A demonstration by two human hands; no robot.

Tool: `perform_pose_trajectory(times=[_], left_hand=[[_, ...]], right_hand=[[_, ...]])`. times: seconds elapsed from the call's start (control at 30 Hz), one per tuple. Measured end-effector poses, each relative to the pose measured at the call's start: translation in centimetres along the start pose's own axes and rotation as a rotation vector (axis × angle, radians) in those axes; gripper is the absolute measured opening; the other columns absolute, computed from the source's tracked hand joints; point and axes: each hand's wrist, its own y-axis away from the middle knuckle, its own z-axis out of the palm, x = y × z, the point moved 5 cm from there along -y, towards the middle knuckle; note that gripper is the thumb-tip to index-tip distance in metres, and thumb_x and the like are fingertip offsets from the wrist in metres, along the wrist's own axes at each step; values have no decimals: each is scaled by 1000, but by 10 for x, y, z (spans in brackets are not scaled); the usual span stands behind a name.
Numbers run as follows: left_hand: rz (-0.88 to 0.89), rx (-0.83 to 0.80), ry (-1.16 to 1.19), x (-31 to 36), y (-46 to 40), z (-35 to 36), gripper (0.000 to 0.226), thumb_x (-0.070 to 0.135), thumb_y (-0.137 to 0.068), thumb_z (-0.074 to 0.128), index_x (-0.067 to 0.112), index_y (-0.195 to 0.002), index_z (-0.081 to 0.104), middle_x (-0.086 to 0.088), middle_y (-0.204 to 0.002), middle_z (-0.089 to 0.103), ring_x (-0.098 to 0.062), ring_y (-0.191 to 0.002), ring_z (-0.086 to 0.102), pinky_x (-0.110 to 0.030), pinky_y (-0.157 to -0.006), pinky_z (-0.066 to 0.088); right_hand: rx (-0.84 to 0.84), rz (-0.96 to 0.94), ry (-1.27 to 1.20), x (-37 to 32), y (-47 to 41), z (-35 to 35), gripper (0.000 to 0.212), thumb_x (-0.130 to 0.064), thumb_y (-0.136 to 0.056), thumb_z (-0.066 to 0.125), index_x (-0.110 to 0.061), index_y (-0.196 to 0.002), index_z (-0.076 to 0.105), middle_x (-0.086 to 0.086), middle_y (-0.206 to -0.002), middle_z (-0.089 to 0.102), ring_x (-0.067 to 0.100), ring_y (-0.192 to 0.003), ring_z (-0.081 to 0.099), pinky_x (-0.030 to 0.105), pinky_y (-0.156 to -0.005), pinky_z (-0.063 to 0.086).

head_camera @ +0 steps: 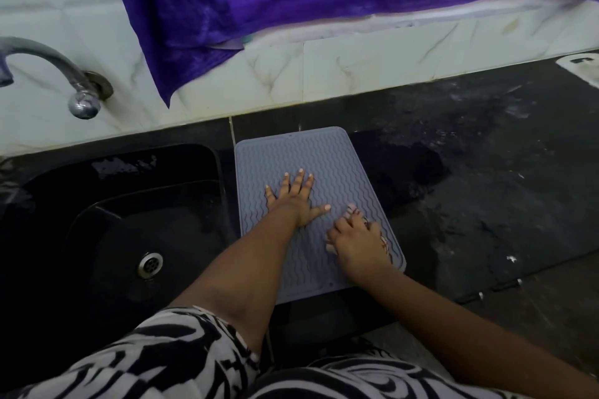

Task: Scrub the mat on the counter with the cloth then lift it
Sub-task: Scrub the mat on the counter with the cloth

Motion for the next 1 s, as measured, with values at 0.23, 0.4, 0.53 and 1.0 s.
perform_pose_trajectory(times=[0.23, 0.4, 0.53, 1.0], left_hand=[[21, 8, 0, 0, 1, -1, 97, 83, -80, 29, 35, -148, -22, 10, -154, -33, -25, -143, -29, -64, -108, -15], [27, 19, -2, -1, 0, -1, 97, 83, -80, 28, 35, -148, -22, 10, -155, -33, -25, -143, -29, -64, -108, -15], [2, 19, -11, 1, 3, -1, 96, 82, -80, 29, 35, -148, -22, 9, -155, -33, -25, -143, -29, -64, -108, -14], [88, 62, -99, -4, -1, -11, 91, 79, -83, 28, 33, -152, -10, 6, -160, -17, -27, -147, -11, -64, -110, 2]], right_hand=[[-379, 168, -404, 16, 40, 10, 21, -41, -78, 67, -26, -83, 53, -4, -92, 56, 13, -87, 55, 29, -75, 46], [-77, 338, -729, 66, 16, -32, 12, -28, -77, 66, -17, -79, 63, -3, -84, 61, 15, -82, 60, 24, -64, 47], [30, 168, -436, 44, -11, -35, 23, -28, -80, 61, -18, -100, 64, 2, -106, 62, 26, -103, 55, 40, -88, 45], [-164, 350, -1217, 114, 8, -45, 23, -14, -72, 60, -19, -92, 72, 2, -88, 75, 18, -85, 71, 34, -76, 56]])
